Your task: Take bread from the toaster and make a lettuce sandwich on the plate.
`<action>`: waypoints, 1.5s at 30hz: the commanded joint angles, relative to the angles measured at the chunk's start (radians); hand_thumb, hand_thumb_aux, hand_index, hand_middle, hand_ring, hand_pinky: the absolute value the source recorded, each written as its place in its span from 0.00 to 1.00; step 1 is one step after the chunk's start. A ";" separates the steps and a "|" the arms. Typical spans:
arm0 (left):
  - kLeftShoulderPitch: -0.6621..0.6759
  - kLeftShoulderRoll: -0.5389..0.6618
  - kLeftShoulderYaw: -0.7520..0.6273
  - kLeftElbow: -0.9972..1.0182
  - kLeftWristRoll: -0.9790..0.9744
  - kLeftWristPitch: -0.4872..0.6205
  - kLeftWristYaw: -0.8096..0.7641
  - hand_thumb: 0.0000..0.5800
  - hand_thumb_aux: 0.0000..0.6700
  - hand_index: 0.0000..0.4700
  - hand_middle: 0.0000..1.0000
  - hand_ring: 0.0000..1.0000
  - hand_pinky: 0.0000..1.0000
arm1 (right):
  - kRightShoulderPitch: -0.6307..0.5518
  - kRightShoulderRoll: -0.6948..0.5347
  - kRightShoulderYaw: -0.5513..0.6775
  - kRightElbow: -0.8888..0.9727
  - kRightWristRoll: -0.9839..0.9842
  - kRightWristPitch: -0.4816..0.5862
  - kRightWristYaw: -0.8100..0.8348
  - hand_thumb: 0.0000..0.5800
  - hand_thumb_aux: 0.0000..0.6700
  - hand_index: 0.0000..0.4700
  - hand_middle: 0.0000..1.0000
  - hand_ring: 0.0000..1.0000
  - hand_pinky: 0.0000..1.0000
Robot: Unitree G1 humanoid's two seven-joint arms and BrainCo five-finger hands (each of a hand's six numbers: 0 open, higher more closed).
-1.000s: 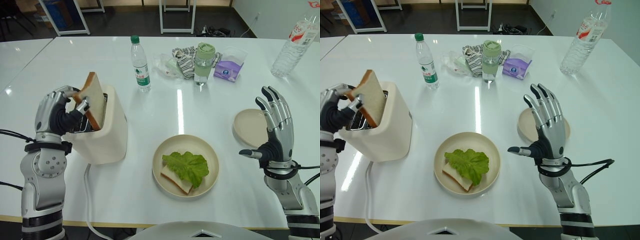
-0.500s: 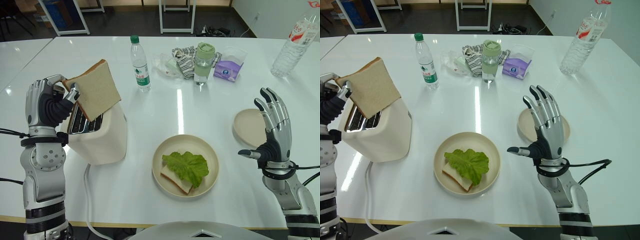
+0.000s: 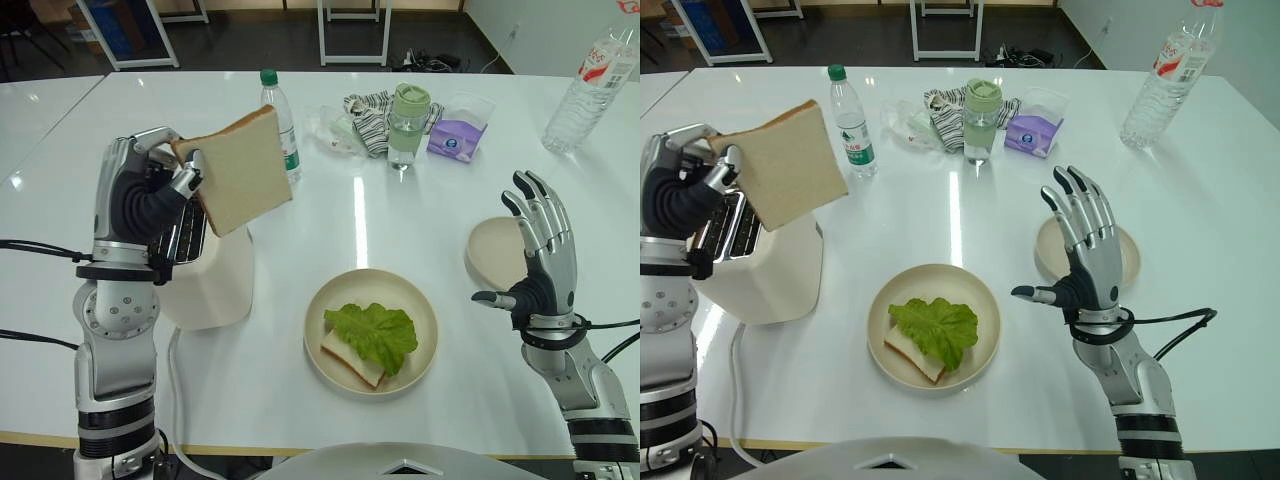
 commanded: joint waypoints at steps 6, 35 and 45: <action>-0.015 -0.024 -0.192 -0.077 -0.186 0.128 -0.242 1.00 1.00 1.00 1.00 1.00 1.00 | -0.099 -0.059 0.024 0.102 0.041 -0.027 0.044 0.00 0.00 0.00 0.00 0.00 0.00; 0.059 -0.032 -0.505 0.117 0.285 -0.209 0.008 1.00 1.00 1.00 1.00 1.00 1.00 | -0.146 -0.129 0.069 0.156 0.129 -0.151 0.241 0.00 0.00 0.00 0.00 0.00 0.00; 0.048 -0.014 -0.554 0.255 0.646 -0.401 0.354 1.00 1.00 1.00 1.00 1.00 1.00 | -0.150 -0.124 0.097 0.131 0.120 -0.159 0.276 0.00 0.00 0.00 0.00 0.00 0.00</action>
